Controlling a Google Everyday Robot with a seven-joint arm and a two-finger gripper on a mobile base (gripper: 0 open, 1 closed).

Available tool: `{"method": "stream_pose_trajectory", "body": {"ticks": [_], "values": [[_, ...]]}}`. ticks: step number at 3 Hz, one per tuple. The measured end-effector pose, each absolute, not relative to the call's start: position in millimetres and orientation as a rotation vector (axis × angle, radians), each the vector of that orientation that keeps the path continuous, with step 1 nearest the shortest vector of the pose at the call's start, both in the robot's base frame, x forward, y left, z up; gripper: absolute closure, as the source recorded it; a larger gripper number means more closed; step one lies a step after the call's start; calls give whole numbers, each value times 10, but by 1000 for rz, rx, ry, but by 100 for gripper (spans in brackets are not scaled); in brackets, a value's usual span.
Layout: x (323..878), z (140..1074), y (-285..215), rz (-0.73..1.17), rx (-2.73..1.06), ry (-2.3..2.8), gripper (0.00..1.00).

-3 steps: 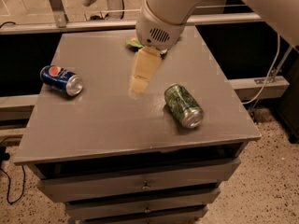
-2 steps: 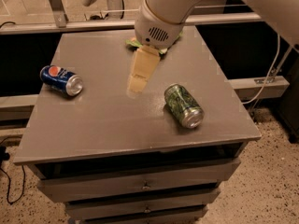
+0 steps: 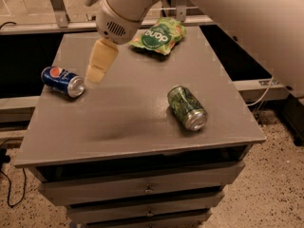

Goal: Place pepsi can upright

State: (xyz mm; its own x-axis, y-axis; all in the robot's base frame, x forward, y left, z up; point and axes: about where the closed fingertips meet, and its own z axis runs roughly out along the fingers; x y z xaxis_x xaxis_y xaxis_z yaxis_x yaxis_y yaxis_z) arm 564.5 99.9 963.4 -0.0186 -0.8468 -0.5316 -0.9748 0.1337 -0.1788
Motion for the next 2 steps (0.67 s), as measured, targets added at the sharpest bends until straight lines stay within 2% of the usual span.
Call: {"method": "stream_pose_trajectory", "body": {"ticks": [2], "values": [[6060,9303,1938,381,-1687,2008,0]]}}
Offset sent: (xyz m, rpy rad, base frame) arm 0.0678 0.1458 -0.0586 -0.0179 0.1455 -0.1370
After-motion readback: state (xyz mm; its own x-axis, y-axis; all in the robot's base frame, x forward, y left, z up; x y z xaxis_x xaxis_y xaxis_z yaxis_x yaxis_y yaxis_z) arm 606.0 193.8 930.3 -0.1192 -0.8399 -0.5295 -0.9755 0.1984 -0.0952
